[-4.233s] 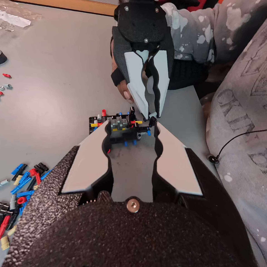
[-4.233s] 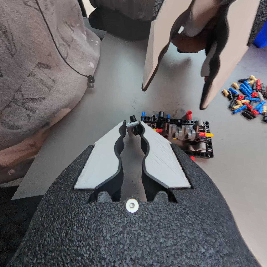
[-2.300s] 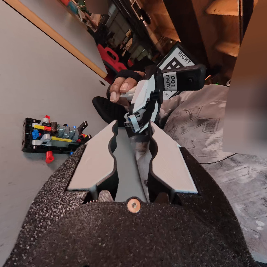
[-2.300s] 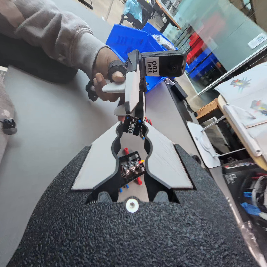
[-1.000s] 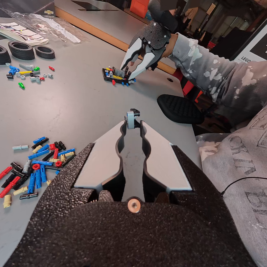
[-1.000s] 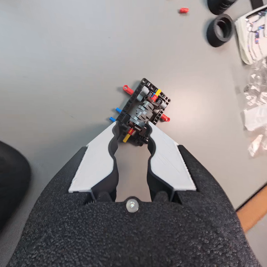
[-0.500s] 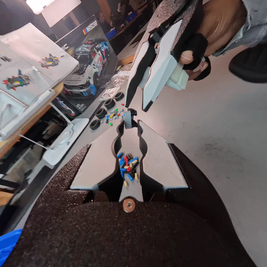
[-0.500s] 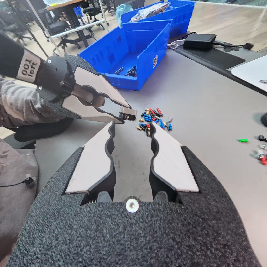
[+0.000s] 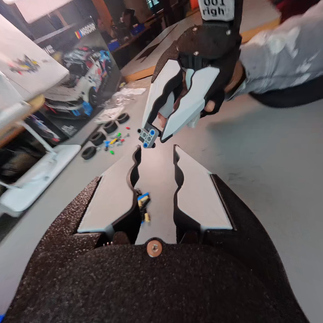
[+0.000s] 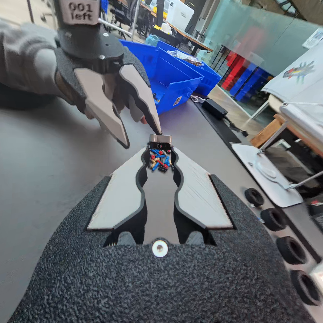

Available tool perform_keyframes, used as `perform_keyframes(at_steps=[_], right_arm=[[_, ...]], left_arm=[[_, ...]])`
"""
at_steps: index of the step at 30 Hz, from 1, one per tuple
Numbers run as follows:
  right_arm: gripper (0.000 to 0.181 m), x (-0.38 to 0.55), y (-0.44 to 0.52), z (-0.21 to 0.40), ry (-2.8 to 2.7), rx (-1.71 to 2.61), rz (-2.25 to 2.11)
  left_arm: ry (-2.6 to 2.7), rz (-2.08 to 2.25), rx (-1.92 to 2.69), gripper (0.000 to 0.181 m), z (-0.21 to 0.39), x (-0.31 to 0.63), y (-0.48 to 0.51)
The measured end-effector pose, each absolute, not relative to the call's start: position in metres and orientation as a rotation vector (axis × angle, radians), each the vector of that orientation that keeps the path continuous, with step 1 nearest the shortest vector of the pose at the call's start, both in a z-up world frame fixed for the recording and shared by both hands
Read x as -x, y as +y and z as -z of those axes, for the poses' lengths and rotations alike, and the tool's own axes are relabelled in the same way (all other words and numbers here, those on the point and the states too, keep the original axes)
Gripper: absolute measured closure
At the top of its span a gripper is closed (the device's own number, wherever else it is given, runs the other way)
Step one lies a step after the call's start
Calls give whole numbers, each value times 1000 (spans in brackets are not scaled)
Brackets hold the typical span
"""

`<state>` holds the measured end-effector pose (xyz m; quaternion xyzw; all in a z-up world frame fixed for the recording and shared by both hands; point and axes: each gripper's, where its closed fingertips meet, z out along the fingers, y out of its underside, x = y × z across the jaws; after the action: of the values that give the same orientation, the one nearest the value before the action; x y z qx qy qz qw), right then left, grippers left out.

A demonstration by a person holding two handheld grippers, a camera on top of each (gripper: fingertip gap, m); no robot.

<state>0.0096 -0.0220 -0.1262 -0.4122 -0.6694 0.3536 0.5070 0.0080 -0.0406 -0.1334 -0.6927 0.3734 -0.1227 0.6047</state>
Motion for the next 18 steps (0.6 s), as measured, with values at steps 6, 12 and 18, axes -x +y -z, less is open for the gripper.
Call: perform_keyframes(at_steps=[6,12,18], right_arm=[[157,-13,-28,125,-1675,743,-475],[157,-11,-40,124,-1703,602,-291],[153,-14,-48,107,-1607,651,-480]], left_arm=[[464,1006,1719,149,116,-5,-40],[456,1043,1745,167,118,-8,-43],[453,1119,1663,174,105,-7,-48]])
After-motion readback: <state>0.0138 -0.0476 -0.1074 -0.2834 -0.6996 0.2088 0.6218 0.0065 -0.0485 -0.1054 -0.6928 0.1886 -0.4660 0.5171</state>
